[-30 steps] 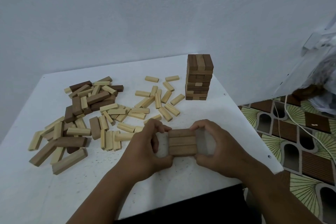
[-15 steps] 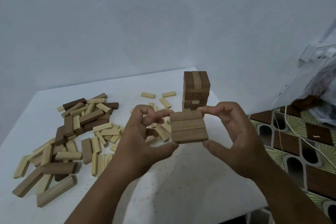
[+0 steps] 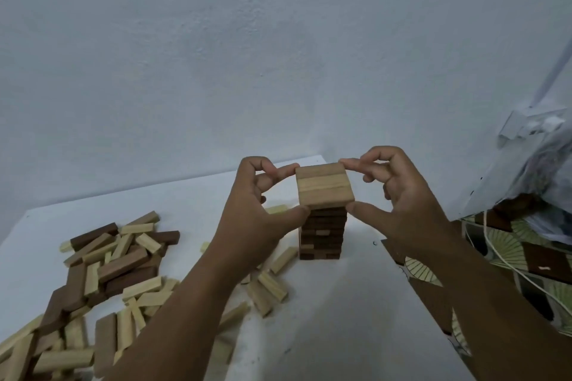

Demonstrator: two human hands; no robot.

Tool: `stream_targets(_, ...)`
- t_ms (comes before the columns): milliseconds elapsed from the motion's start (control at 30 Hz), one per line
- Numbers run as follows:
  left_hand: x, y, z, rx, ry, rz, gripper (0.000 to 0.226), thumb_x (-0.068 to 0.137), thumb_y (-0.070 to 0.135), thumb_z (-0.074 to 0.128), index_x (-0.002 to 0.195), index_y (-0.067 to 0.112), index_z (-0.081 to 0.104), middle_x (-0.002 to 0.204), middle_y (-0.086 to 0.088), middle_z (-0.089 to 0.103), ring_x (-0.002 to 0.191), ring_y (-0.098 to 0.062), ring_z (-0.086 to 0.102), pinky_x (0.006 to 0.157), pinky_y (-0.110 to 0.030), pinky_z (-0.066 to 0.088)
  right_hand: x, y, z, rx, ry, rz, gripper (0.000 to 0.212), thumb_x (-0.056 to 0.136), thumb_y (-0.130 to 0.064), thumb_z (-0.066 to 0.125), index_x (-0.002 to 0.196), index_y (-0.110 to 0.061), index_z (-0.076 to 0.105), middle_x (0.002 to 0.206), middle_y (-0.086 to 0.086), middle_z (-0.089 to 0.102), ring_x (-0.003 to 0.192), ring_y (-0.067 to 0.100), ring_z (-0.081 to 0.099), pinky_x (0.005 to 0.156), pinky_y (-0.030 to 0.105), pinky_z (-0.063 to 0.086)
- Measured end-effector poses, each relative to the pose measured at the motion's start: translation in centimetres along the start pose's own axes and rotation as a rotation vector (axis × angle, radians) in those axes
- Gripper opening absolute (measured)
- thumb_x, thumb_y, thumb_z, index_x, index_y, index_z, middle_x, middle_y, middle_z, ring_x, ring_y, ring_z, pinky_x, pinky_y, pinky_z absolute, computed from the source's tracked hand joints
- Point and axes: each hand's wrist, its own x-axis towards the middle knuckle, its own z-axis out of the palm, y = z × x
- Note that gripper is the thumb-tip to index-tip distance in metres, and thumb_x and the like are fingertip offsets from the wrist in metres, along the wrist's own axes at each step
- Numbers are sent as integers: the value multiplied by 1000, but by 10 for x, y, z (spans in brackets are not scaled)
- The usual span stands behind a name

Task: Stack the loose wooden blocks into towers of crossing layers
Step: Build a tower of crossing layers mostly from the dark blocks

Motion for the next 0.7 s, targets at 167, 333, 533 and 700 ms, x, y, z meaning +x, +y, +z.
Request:
stream_targets(167, 19, -9, 6, 20, -13, -34, 49, 78, 10, 75, 104, 28, 38, 118, 28, 66, 117, -2, 53, 101, -38, 40, 12, 17, 4, 11, 15, 60, 55, 76, -6, 78, 113, -29, 44, 120, -26, 64, 110, 13, 51, 86, 27, 35)
stream_targets(333, 28, -18, 11, 17, -28, -67, 48, 79, 9, 75, 106, 26, 39, 117, 27, 67, 114, 4, 54, 102, -37, 40, 18, 26, 4, -4, 24, 86, 56, 76, -8, 79, 112, -33, 43, 120, -26, 64, 108, 8, 52, 84, 26, 34)
stream_targets(533, 31, -25, 13, 10, -23, -92, 48, 79, 9, 76, 105, 27, 40, 117, 26, 67, 115, -4, 55, 100, -37, 41, 20, 33, 6, -23, 19, 103, 58, 76, -8, 79, 114, -33, 43, 120, -24, 65, 107, 6, 53, 83, 25, 35)
stream_targets(700, 31, -28, 13, -14, -26, -95, 48, 79, 9, 76, 105, 28, 40, 118, 24, 68, 118, -2, 53, 99, -35, 40, 20, 36, 8, -41, 16, 106, 58, 77, -9, 79, 117, -31, 43, 120, -24, 64, 107, 5, 53, 83, 24, 35)
